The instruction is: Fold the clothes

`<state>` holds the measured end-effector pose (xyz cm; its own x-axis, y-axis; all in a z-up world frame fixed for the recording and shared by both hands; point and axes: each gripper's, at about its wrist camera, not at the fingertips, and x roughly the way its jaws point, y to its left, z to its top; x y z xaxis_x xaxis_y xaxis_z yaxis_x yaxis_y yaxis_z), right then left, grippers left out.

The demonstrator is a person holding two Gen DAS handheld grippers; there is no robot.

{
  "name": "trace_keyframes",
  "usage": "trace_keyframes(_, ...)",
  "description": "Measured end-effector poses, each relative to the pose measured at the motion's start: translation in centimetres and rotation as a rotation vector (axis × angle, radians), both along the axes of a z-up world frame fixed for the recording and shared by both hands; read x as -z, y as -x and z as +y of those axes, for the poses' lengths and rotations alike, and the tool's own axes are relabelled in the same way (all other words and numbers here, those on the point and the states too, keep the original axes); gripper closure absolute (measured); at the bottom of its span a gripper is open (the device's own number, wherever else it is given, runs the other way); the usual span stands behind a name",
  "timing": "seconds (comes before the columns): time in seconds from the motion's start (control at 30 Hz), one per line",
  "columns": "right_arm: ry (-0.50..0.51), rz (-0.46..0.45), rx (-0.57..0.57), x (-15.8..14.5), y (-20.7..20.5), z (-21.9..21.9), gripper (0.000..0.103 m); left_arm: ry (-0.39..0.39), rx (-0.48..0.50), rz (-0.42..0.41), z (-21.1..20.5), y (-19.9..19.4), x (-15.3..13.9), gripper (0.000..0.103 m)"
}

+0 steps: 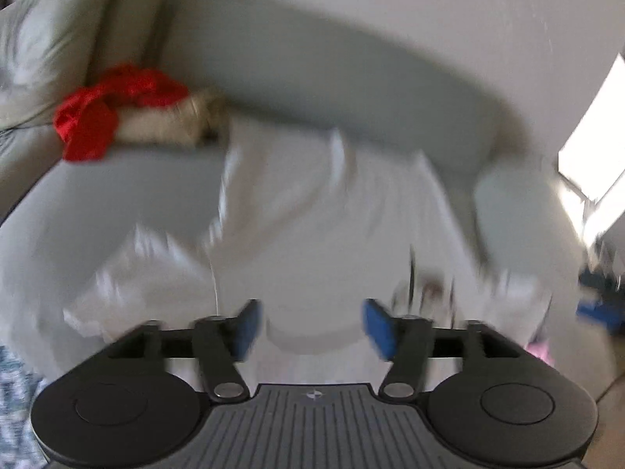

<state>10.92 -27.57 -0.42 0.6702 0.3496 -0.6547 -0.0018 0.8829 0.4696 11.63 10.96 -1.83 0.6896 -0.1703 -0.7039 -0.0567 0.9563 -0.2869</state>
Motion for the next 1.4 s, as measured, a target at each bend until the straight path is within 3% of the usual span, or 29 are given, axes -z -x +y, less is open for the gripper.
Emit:
trace_keyframes(0.13, 0.012, 0.051, 0.034, -1.8, -6.7, -1.0, 0.012, 0.02, -0.07, -0.014, 2.9, -6.8, -0.8, 0.031)
trace_keyframes(0.2, 0.054, 0.082, 0.063, -1.8, -10.2, -1.2, 0.026, 0.043, -0.087, 0.01, 4.5, -10.5, 0.1, 0.034)
trace_keyframes(0.3, 0.072, 0.096, 0.06, -1.2, -15.2, -1.9, 0.028, 0.047, -0.107, 0.034, 6.6, -15.6, 2.8, 0.041)
trace_keyframes(0.33, 0.08, 0.102, 0.055, -0.7, -16.8, -2.3, 0.028, 0.049, -0.11, 0.039, 7.1, -17.1, 3.8, 0.049)
trace_keyframes(0.47, 0.054, 0.126, 0.047, 3.0, -23.4, -3.2, 0.036, 0.035, -0.104, 0.042, 8.6, -23.5, 8.3, 0.058)
trace_keyframes(0.63, 0.128, 0.174, 0.03, 9.0, -32.2, -3.5, 0.04, -0.001, -0.102, 0.036, 9.3, -30.3, 12.3, 0.058)
trace_keyframes(0.7, 0.116, 0.177, 0.047, 11.0, -35.1, -4.1, 0.051, -0.021, -0.092, 0.04, 9.2, -32.5, 13.3, 0.058)
trace_keyframes(0.87, 0.037, 0.143, 0.11, 14.8, -40.7, -5.6, 0.054, -0.068, -0.079, 0.033, 9.3, -36.4, 15.2, 0.058)
trace_keyframes(1.03, -0.046, 0.096, 0.095, 17.0, -43.7, -5.9, 0.054, -0.097, -0.062, 0.03, 9.3, -38.2, 16.0, 0.062)
trace_keyframes(1.07, -0.033, 0.085, 0.08, 17.2, -44.1, -5.5, 0.054, -0.108, -0.046, 0.021, 9.0, -38.3, 15.9, 0.078)
trace_keyframes(1.13, 0.005, 0.065, 0.045, 17.4, -44.5, -4.5, 0.057, -0.139, -0.006, -0.004, 8.4, -38.3, 15.7, 0.099)
trace_keyframes(1.17, 0.025, 0.054, 0.028, 17.5, -44.8, -4.1, 0.071, -0.171, 0.003, -0.028, 8.1, -38.1, 15.5, 0.099)
trace_keyframes(1.2, 0.054, 0.039, 0.006, 17.5, -44.8, -3.5, 0.099, -0.209, 0.006, -0.058, 7.8, -37.8, 15.2, 0.099)
trace_keyframes(1.3, 0.177, -0.091, 0.015, 16.5, -43.3, -2.5, 0.1, -0.3, -0.023, -0.125, 7.8, -37.4, 14.8, 0.099)
trace_keyframes(1.4, 0.201, -0.148, 0.099, 16.4, -42.0, -2.9, 0.1, -0.343, -0.055, -0.12, 7.6, -37.7, 15.8, 0.099)
